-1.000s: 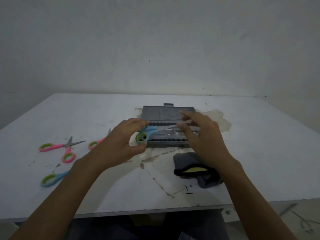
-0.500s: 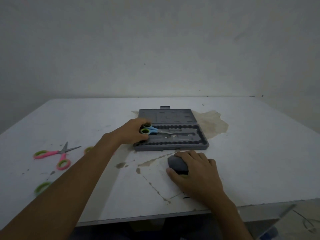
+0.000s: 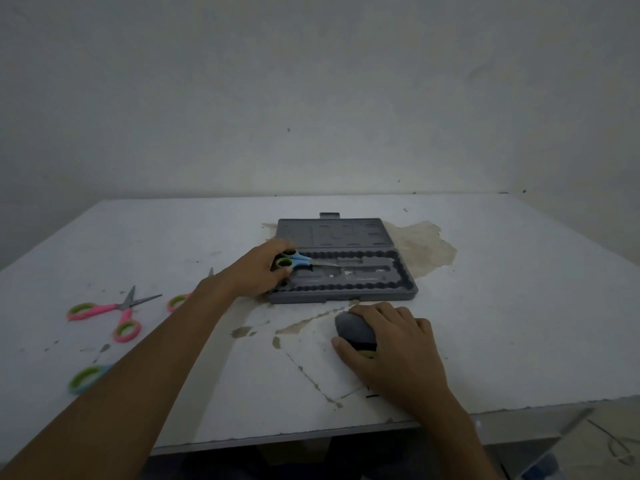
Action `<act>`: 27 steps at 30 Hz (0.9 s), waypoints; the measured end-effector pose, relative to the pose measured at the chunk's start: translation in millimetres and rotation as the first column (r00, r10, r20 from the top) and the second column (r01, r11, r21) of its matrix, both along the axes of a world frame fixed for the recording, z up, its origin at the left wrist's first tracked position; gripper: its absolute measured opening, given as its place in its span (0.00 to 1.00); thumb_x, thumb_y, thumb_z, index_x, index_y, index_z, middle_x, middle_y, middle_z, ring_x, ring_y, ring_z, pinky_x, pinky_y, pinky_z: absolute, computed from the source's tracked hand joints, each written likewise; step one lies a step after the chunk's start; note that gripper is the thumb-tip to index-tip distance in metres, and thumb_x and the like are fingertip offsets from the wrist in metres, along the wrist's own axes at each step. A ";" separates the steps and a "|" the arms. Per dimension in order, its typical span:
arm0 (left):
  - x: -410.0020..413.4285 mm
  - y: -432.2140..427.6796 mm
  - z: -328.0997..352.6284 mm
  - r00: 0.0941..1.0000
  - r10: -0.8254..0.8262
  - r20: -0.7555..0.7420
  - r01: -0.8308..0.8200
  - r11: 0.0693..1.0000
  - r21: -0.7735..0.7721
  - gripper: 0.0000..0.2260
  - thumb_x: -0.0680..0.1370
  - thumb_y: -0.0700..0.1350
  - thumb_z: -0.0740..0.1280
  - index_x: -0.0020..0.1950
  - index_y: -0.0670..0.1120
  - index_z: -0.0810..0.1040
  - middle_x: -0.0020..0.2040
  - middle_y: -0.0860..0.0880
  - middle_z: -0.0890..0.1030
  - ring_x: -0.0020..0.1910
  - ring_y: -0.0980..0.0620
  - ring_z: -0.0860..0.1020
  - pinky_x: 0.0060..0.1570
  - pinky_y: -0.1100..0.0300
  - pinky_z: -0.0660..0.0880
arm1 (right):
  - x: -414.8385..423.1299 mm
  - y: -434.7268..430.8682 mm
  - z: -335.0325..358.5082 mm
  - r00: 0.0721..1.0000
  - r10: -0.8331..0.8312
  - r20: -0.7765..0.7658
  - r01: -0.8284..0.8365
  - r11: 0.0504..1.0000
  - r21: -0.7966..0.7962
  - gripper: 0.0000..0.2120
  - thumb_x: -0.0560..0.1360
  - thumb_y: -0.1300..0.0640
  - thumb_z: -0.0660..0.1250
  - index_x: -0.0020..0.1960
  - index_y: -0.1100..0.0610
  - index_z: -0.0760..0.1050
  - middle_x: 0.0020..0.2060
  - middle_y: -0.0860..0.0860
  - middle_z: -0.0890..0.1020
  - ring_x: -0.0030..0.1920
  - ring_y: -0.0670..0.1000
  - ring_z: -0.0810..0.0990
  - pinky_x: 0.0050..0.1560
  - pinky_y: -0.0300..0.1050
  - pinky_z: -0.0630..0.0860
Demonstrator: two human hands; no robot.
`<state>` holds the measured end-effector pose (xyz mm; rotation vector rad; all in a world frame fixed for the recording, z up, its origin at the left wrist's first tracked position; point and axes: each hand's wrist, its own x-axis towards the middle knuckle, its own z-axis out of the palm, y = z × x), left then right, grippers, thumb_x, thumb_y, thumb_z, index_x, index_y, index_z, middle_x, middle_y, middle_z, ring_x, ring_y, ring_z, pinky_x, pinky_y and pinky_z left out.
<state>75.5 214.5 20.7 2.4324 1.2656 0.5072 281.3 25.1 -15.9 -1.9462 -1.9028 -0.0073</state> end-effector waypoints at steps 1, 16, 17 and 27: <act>0.1 -0.6 -0.7 1.000 0.008 0.013 -0.008 1.000 0.001 0.18 0.80 0.43 0.66 0.70 0.46 0.70 0.66 0.46 0.74 0.55 0.54 0.72 0.56 0.64 0.68 | -0.3 -0.1 0.3 1.000 -0.001 -0.003 0.001 1.000 0.003 0.29 0.70 0.26 0.50 0.65 0.40 0.67 0.57 0.40 0.73 0.54 0.46 0.71 0.58 0.47 0.66; 6.2 -4.0 1.8 0.989 0.143 0.027 -0.143 0.989 -0.029 0.25 0.76 0.47 0.71 0.72 0.47 0.71 0.67 0.46 0.76 0.62 0.48 0.75 0.57 0.63 0.68 | -3.3 -3.5 5.9 1.000 -0.009 -0.001 0.009 1.000 -0.001 0.30 0.70 0.25 0.51 0.66 0.39 0.66 0.58 0.39 0.72 0.55 0.45 0.70 0.57 0.46 0.64; 6.5 -5.4 2.3 0.988 0.149 0.028 -0.148 0.988 -0.032 0.25 0.76 0.47 0.71 0.72 0.47 0.70 0.67 0.46 0.76 0.62 0.48 0.75 0.57 0.63 0.67 | -3.6 -3.6 6.2 1.000 -0.013 -0.002 0.013 1.000 -0.006 0.31 0.69 0.25 0.51 0.66 0.39 0.65 0.58 0.39 0.72 0.55 0.45 0.69 0.58 0.46 0.64; -12.2 -86.6 23.1 0.965 0.214 0.151 -0.219 0.975 0.019 0.24 0.77 0.50 0.69 0.72 0.52 0.69 0.71 0.52 0.72 0.69 0.52 0.70 0.63 0.64 0.62 | -19.3 2.5 18.1 0.996 0.088 0.013 -0.087 0.996 -0.019 0.23 0.74 0.35 0.56 0.65 0.44 0.70 0.59 0.44 0.77 0.58 0.49 0.74 0.62 0.48 0.62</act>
